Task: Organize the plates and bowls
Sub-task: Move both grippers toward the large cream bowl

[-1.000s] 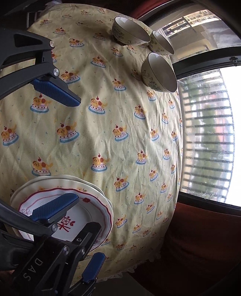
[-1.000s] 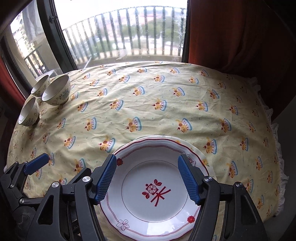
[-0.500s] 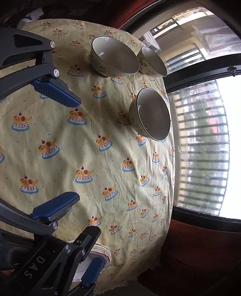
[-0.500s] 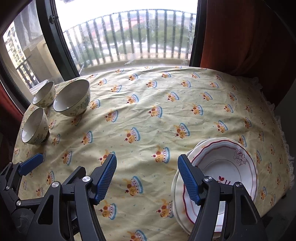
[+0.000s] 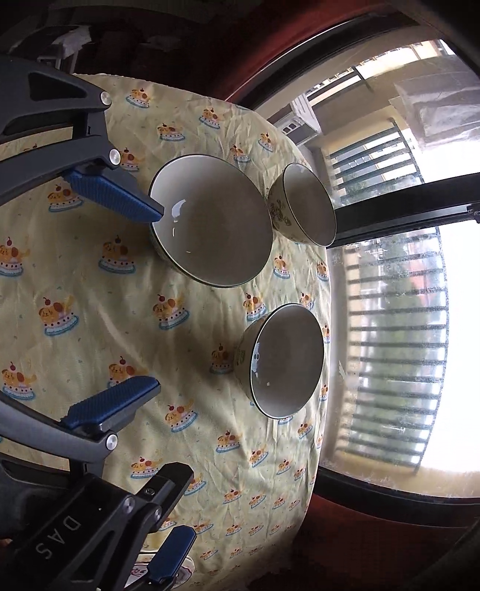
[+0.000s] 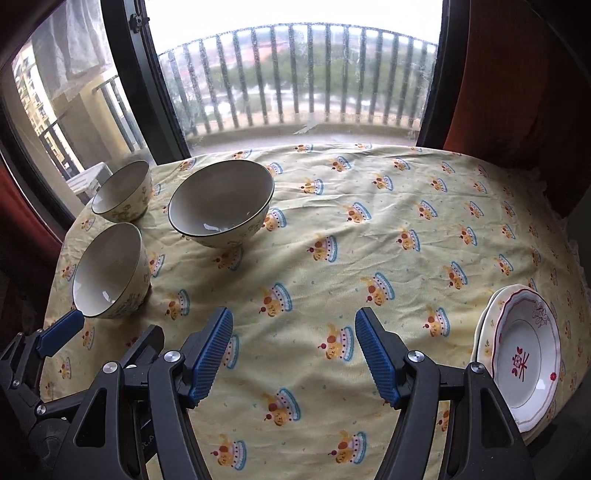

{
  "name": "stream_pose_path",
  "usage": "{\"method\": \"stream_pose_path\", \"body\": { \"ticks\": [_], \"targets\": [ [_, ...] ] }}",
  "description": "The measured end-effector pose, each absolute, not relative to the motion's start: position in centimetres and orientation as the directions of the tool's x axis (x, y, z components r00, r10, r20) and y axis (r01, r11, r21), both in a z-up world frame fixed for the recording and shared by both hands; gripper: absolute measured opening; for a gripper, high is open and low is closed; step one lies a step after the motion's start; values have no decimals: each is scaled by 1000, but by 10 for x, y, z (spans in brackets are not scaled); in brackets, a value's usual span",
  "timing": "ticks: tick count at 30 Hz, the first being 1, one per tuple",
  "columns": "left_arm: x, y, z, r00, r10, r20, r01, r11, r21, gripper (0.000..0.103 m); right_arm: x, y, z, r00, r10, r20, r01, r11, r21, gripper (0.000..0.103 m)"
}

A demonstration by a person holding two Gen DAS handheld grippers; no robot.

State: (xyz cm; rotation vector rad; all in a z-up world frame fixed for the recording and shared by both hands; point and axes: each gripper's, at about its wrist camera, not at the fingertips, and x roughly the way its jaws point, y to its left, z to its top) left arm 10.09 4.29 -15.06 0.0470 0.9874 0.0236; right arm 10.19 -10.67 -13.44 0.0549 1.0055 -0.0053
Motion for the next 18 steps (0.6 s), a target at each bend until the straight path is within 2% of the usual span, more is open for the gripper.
{"method": "stream_pose_path", "body": {
  "ticks": [6, 14, 18],
  "targets": [
    [119, 77, -151, 556, 65, -829, -40, 998, 51, 79, 123, -66, -134, 546, 33, -837, 20, 998, 52, 72],
    [142, 116, -159, 545, 102, -832, -120, 992, 43, 77, 152, -25, -137, 547, 68, -834, -20, 997, 68, 72],
    [152, 130, -164, 540, 109, -835, -135, 990, 42, 69, 163, -7, -141, 541, 89, -837, -40, 996, 80, 72]
  ]
}}
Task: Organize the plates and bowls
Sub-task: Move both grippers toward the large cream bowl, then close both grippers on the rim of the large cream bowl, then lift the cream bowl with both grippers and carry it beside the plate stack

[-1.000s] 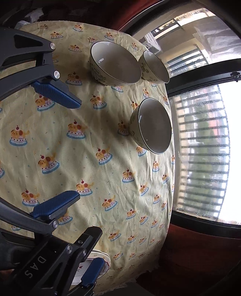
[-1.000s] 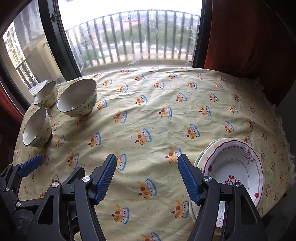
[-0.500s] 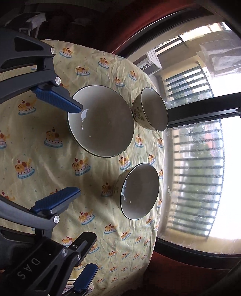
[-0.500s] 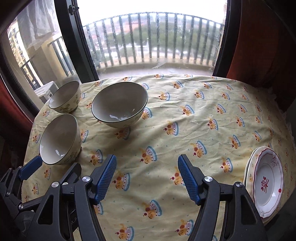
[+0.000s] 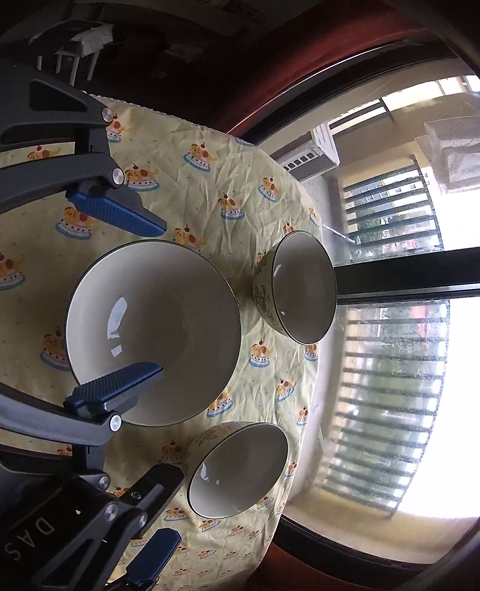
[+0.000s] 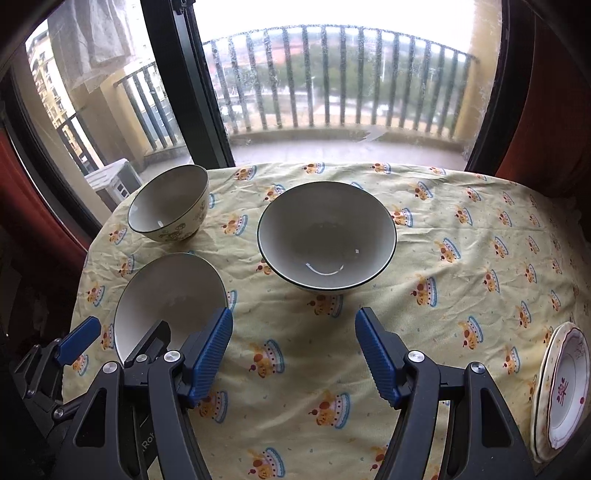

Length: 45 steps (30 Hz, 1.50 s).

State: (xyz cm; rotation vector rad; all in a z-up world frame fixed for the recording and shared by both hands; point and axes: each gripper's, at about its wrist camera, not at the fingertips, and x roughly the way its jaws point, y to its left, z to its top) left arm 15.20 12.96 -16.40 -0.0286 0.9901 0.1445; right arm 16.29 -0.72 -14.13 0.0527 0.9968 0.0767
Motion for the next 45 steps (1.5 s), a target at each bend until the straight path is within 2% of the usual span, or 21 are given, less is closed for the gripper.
{"method": "stream_pose_path", "body": {
  "ticks": [5, 8, 13, 16, 18, 19, 23, 45],
  "targets": [
    [163, 143, -177, 518, 90, -850, -117, 993, 34, 55, 174, 12, -152, 521, 101, -848, -47, 995, 90, 72],
    [169, 146, -181, 515, 96, -852, -100, 994, 52, 52, 180, 19, -161, 501, 116, -858, -45, 993, 108, 69],
    [176, 148, -190, 501, 90, -861, -93, 994, 50, 45, 188, 33, -171, 480, 123, -869, -66, 992, 105, 48],
    [179, 151, -193, 498, 91, -862, -103, 994, 46, 40, 192, 42, -175, 474, 135, -870, -97, 990, 101, 32],
    [180, 155, -194, 501, 107, -859, -127, 991, 49, 27, 196, 45, -177, 464, 145, -874, -98, 989, 112, 22],
    [181, 156, -194, 500, 111, -859, -135, 990, 50, 26, 198, 45, -179, 454, 150, -878, -91, 988, 122, 20],
    [181, 158, -193, 489, 124, -864, -133, 989, 67, 19, 200, 50, -178, 458, 132, -879, -85, 991, 105, 20],
    [136, 112, -184, 461, 95, -882, -104, 993, 53, 19, 152, 6, -165, 437, 105, -893, -60, 994, 88, 19]
  ]
}}
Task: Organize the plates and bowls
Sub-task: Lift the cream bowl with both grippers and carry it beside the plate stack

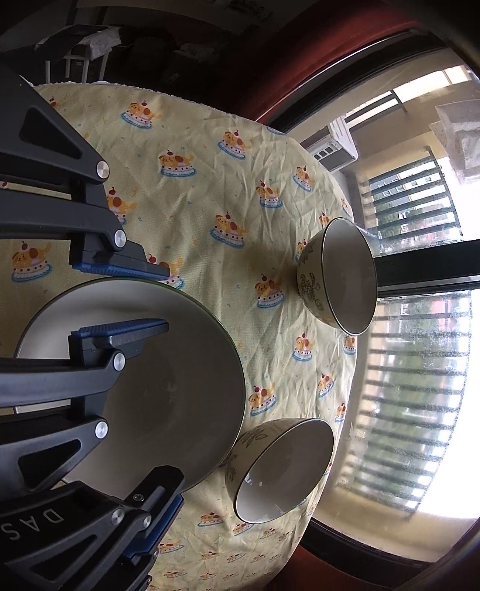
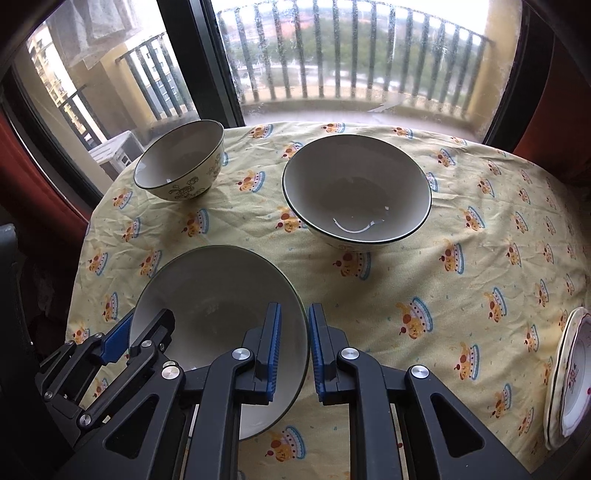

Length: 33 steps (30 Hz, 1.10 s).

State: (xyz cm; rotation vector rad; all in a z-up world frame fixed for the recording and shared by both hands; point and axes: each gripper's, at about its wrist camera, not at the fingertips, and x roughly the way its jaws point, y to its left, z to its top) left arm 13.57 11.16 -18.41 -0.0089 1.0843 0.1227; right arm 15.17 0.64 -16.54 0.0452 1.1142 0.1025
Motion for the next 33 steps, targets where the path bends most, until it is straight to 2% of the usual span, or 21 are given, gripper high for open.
{"method": "stream_pose_path", "body": {
  "ticks": [18, 33],
  "targets": [
    [81, 0, -165, 479, 73, -875, -77, 996, 41, 19, 93, -103, -144, 457, 83, -886, -40, 997, 73, 19],
    [57, -95, -174, 448, 24, -894, 1, 1000, 27, 19, 60, -204, -151, 431, 42, -902, 21, 998, 56, 19]
  ]
}}
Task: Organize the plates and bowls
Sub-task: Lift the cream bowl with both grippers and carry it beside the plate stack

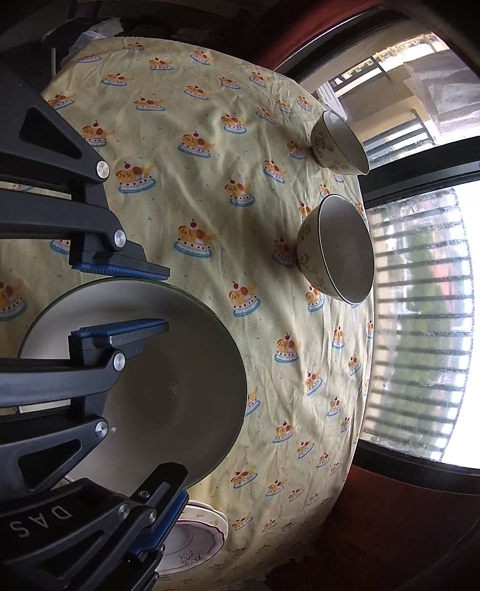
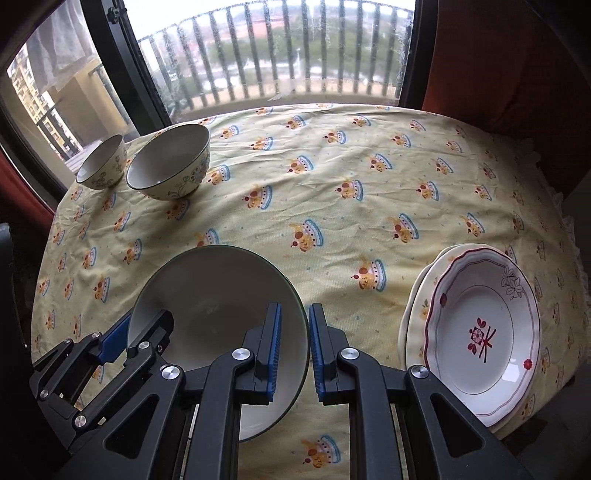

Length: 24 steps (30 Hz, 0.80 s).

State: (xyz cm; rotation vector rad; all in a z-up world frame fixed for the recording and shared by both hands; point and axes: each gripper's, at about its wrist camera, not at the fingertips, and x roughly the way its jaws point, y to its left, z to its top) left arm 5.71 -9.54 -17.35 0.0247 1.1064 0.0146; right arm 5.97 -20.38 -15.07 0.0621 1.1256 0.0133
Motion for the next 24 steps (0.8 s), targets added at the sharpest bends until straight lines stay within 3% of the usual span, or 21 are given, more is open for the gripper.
{"method": "stream_pose_path", "body": {
  "ticks": [19, 24],
  "targets": [
    [55, -140, -193, 423, 49, -905, -21, 999, 45, 19, 59, -252, -174, 405, 53, -913, 4, 998, 60, 19],
    [49, -142, -196, 407, 61, -911, -36, 998, 51, 34, 56, -255, -176, 409, 68, -910, -14, 998, 68, 19]
  ]
}}
